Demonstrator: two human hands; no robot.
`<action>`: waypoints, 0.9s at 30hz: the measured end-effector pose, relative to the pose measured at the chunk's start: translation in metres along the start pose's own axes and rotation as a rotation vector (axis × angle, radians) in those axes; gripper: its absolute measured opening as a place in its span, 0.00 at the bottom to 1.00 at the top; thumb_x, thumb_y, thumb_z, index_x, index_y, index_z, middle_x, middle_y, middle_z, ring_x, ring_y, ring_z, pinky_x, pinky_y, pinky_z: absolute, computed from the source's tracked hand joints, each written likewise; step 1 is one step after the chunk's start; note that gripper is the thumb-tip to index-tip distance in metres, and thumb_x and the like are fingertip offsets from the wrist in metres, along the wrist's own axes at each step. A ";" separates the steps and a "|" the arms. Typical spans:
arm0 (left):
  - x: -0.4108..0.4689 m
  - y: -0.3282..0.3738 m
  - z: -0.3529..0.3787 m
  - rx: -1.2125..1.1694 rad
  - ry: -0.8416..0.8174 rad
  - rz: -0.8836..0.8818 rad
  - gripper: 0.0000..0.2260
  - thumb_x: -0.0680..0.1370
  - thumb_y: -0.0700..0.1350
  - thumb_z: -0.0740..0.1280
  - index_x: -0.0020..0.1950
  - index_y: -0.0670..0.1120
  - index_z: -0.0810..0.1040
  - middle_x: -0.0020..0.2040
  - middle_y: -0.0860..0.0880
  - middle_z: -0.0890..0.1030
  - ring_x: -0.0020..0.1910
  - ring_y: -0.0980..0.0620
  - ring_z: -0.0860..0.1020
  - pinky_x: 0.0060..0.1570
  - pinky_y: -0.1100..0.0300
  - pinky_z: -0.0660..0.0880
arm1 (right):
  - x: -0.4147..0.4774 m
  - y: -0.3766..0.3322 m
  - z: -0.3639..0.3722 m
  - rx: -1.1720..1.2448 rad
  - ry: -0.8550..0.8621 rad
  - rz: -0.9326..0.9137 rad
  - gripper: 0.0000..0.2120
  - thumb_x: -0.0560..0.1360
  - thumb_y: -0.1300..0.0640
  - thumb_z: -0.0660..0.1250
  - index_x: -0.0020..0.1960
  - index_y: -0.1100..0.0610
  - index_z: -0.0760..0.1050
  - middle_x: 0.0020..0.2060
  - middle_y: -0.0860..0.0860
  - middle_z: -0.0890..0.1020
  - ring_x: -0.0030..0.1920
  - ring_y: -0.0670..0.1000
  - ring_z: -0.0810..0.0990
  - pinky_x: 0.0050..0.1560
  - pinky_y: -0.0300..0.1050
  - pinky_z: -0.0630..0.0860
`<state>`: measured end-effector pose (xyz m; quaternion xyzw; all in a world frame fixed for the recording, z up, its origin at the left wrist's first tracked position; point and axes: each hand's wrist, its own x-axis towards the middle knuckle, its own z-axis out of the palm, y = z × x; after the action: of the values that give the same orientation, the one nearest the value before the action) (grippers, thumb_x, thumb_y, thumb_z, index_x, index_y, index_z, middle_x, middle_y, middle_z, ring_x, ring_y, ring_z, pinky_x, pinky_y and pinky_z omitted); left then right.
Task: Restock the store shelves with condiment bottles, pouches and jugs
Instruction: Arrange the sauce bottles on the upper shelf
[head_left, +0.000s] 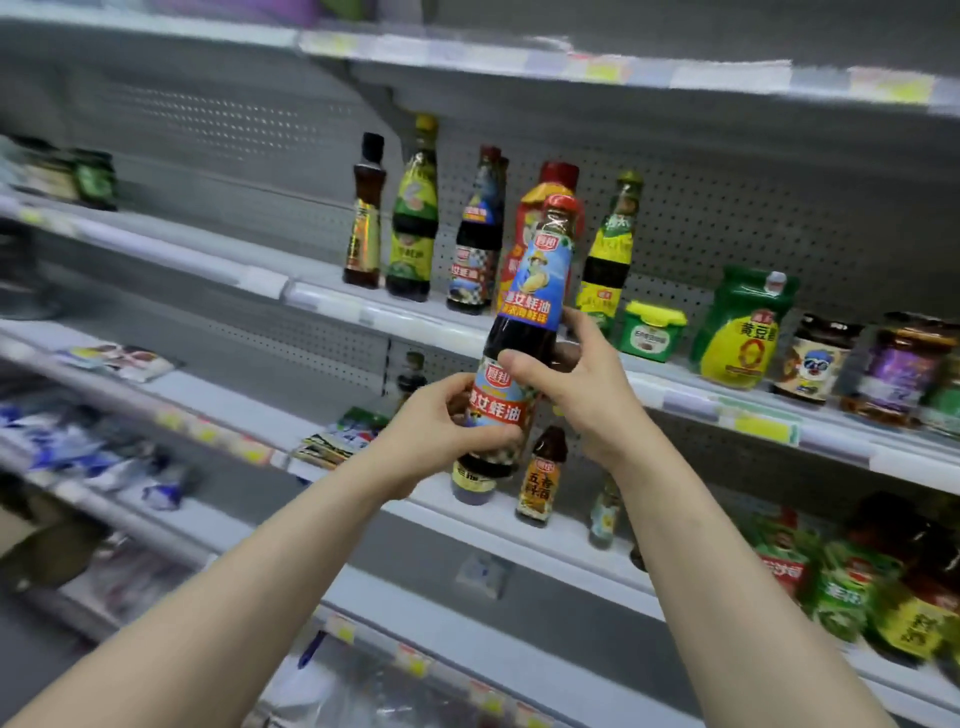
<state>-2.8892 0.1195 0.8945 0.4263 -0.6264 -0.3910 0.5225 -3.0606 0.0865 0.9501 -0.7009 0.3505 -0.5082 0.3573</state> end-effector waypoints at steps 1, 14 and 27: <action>0.001 0.000 -0.010 0.009 0.034 0.007 0.22 0.70 0.44 0.79 0.62 0.50 0.78 0.52 0.51 0.85 0.53 0.54 0.83 0.57 0.54 0.79 | 0.006 -0.003 0.010 0.020 -0.006 0.003 0.31 0.69 0.51 0.81 0.66 0.45 0.69 0.58 0.48 0.83 0.53 0.45 0.84 0.45 0.40 0.82; 0.050 -0.016 -0.083 0.084 0.303 0.073 0.28 0.62 0.55 0.79 0.61 0.53 0.79 0.51 0.54 0.85 0.50 0.58 0.83 0.57 0.52 0.79 | 0.089 0.007 0.082 -0.057 -0.067 -0.131 0.29 0.69 0.49 0.80 0.63 0.37 0.69 0.53 0.37 0.81 0.54 0.40 0.82 0.48 0.41 0.82; 0.165 -0.010 -0.127 0.153 0.161 0.221 0.21 0.71 0.50 0.77 0.62 0.53 0.78 0.53 0.54 0.85 0.54 0.58 0.82 0.59 0.54 0.78 | 0.195 0.012 0.083 -0.114 0.040 -0.213 0.26 0.72 0.53 0.78 0.68 0.47 0.74 0.55 0.45 0.83 0.57 0.46 0.82 0.56 0.53 0.83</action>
<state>-2.7778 -0.0454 0.9571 0.4231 -0.6537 -0.2468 0.5768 -2.9357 -0.0737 1.0107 -0.7432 0.3092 -0.5363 0.2538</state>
